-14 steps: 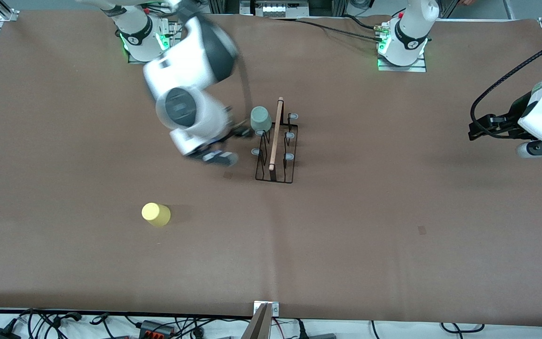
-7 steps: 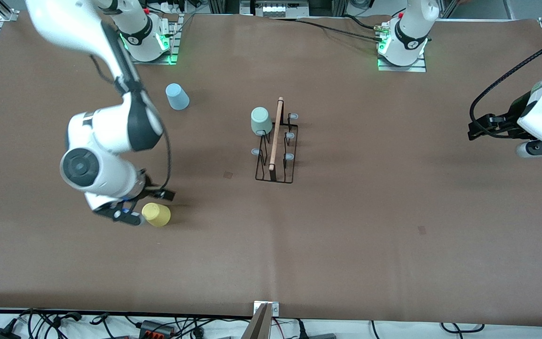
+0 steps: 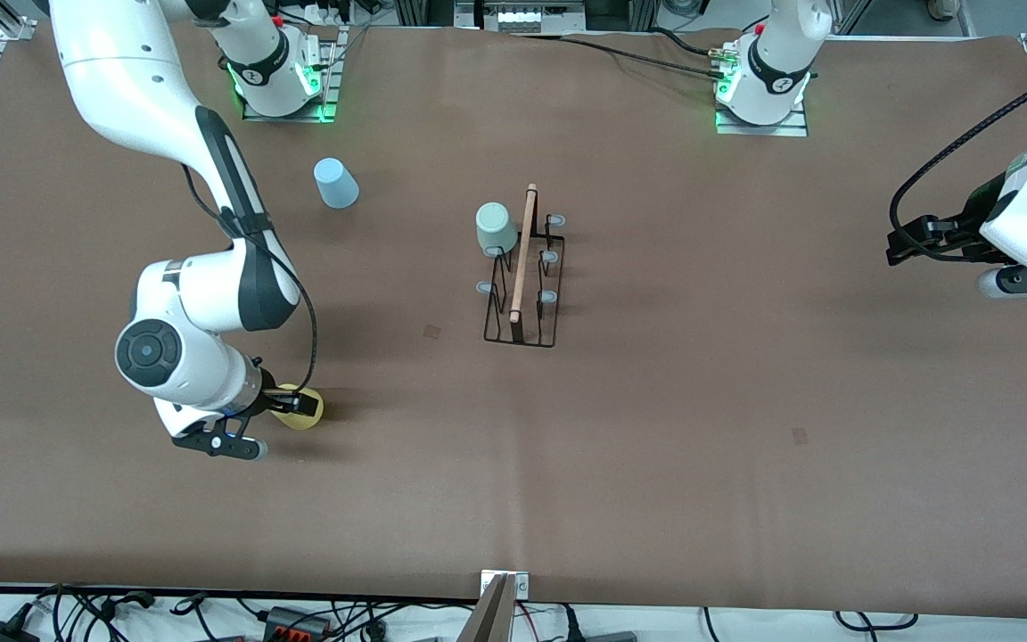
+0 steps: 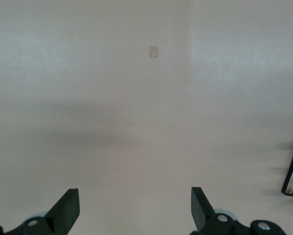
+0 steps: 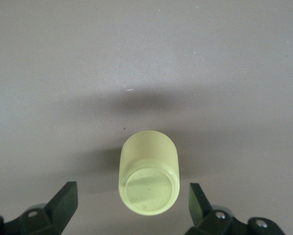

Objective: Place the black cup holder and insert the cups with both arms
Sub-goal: 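Move the right gripper to the yellow cup and grasp it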

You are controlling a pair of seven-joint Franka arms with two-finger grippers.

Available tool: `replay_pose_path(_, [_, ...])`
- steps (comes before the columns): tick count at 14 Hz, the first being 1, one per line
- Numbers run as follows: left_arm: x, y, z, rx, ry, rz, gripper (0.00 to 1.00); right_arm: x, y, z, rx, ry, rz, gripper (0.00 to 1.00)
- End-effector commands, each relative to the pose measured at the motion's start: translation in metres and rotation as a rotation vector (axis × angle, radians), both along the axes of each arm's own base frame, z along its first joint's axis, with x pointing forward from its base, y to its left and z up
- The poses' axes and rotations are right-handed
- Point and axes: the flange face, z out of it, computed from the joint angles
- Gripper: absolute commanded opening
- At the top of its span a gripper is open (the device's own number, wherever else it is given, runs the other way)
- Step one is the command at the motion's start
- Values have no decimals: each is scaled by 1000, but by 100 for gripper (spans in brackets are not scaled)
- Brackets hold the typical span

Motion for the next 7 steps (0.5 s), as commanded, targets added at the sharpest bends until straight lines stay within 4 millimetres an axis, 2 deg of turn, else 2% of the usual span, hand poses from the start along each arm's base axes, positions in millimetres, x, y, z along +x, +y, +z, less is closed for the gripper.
replay_pose_path(1, [-8,-1,5,-20,1,6,100,7,-5,-12,6,5,81,100])
replay_pose_path(3, [-8,0,5,-20,1,6,100,8,-12,-23,6,16,127,100])
replay_pose_path(6, [-7,1,4,-20,2,7,100,9,-10,-33,3,25,137,100])
replay_pose_path(7, [-7,1,4,-20,2,6,100,9,-11,-34,2,28,134,88])
